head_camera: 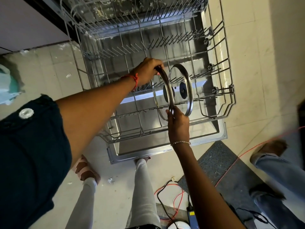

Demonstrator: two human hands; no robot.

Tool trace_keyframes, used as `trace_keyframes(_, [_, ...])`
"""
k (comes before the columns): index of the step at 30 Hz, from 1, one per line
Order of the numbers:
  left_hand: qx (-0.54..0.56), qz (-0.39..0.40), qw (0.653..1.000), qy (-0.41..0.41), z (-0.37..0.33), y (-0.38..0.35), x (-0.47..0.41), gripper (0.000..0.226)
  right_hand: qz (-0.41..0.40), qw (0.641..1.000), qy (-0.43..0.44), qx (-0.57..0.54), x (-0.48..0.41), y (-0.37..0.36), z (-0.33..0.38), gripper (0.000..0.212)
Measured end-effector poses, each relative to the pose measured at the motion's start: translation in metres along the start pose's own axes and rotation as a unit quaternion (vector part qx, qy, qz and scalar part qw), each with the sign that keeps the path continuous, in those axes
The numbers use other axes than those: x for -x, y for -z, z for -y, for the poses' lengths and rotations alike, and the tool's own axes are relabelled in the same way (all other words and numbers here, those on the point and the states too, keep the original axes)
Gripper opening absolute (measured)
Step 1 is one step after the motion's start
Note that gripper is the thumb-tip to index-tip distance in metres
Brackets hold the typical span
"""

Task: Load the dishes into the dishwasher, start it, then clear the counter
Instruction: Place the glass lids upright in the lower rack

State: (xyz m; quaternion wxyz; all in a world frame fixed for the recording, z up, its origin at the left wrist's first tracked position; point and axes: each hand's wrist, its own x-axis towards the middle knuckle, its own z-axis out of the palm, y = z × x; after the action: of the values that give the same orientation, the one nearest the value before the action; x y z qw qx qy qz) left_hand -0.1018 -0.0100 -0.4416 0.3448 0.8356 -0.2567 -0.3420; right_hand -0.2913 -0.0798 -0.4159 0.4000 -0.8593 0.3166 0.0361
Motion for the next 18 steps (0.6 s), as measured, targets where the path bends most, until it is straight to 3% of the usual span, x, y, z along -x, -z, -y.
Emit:
trace_keyframes(5, [0.004,0.028,0.999,0.033,0.005,0.000,0.003,0.038,-0.007,0.999,-0.004,0.040,-0.003,0.001,0.008,0.024])
trace_keyframes(9, [-0.006,0.019,0.999,0.039,0.006,0.012,0.019,0.054,-0.040,0.996,0.014,0.076,-0.003,0.007,0.030,0.037])
trace_keyframes(12, [-0.005,-0.005,0.999,0.034,0.005,0.037,0.043,0.049,-0.066,0.989,0.078,0.110,-0.005,0.008,0.061,0.037])
trace_keyframes(18, [-0.046,-0.072,0.996,0.016,0.010,0.137,0.122,0.038,-0.033,0.956,0.242,0.166,0.005,-0.014,0.179,0.035])
